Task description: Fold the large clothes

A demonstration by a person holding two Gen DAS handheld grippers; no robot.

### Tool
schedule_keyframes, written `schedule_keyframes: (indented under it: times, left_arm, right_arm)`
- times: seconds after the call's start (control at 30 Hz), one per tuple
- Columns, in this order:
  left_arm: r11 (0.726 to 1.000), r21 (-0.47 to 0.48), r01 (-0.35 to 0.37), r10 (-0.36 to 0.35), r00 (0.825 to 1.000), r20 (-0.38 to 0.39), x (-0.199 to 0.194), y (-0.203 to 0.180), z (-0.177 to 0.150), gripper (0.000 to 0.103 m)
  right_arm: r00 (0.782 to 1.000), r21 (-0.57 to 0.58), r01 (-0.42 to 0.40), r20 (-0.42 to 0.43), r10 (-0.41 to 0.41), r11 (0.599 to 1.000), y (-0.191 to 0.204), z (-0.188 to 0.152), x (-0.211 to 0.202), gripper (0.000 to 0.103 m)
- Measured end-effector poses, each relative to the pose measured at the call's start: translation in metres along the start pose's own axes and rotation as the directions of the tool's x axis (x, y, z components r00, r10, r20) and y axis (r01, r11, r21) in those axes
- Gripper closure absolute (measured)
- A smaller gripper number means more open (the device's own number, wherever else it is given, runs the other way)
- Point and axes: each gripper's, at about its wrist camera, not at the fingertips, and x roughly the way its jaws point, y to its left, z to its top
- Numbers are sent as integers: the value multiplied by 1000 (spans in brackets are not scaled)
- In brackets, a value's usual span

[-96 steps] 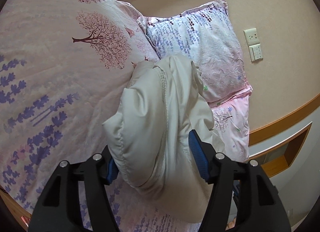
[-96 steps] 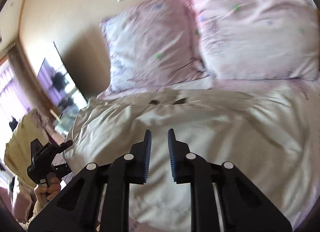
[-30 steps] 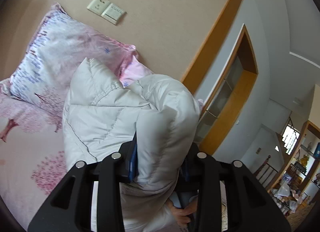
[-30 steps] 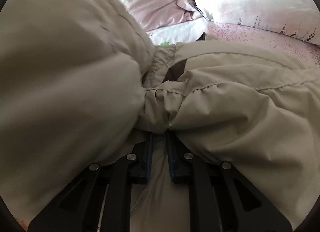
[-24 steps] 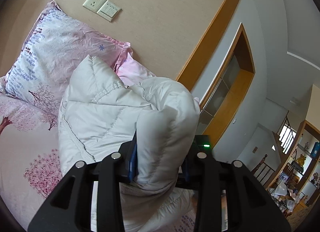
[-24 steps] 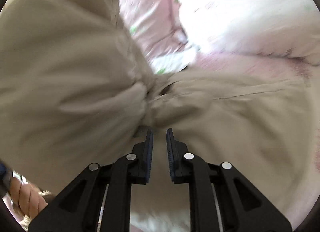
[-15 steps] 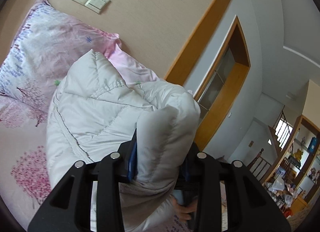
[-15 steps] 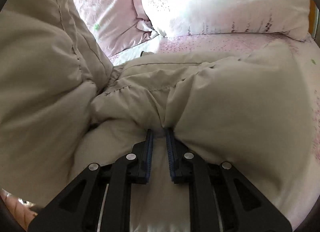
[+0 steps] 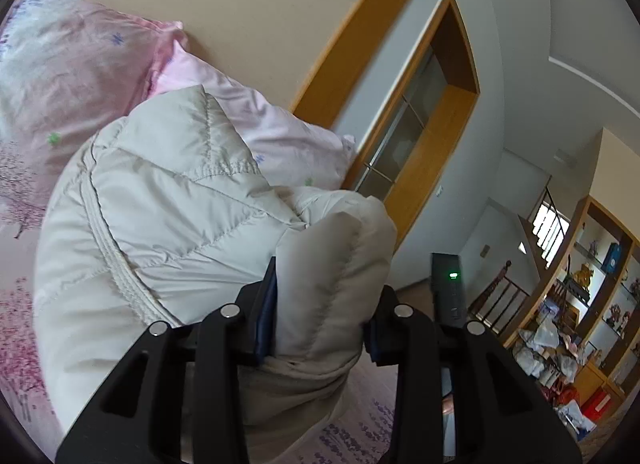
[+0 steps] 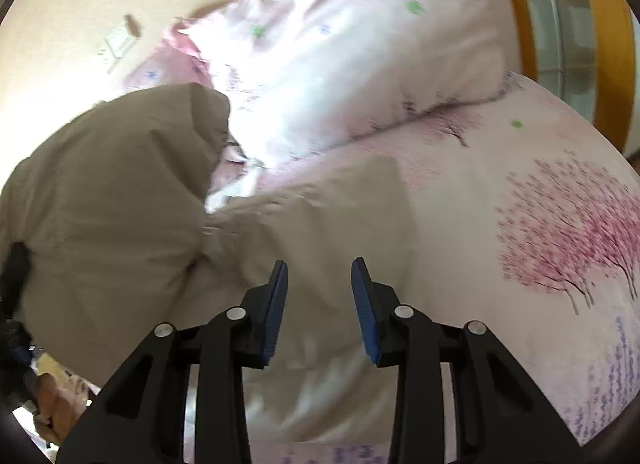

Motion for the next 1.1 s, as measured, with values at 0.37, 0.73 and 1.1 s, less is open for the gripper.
schedule_keyframes:
  times: [0.37, 0.73, 1.1]
  left_arm:
    - [991, 130, 13, 2, 993, -117, 56, -24, -22, 68]
    - [973, 230, 24, 31, 972, -234, 90, -34, -63, 67]
    - [961, 276, 23, 56, 961, -272, 106, -41, -80, 58]
  right_arm:
    - [992, -17, 1, -129, -3, 1000, -7, -6, 67, 68]
    - [995, 41, 90, 41, -92, 995, -48, 7, -18, 64]
    - [940, 38, -337, -45, 339, 941, 5, 46, -37, 34]
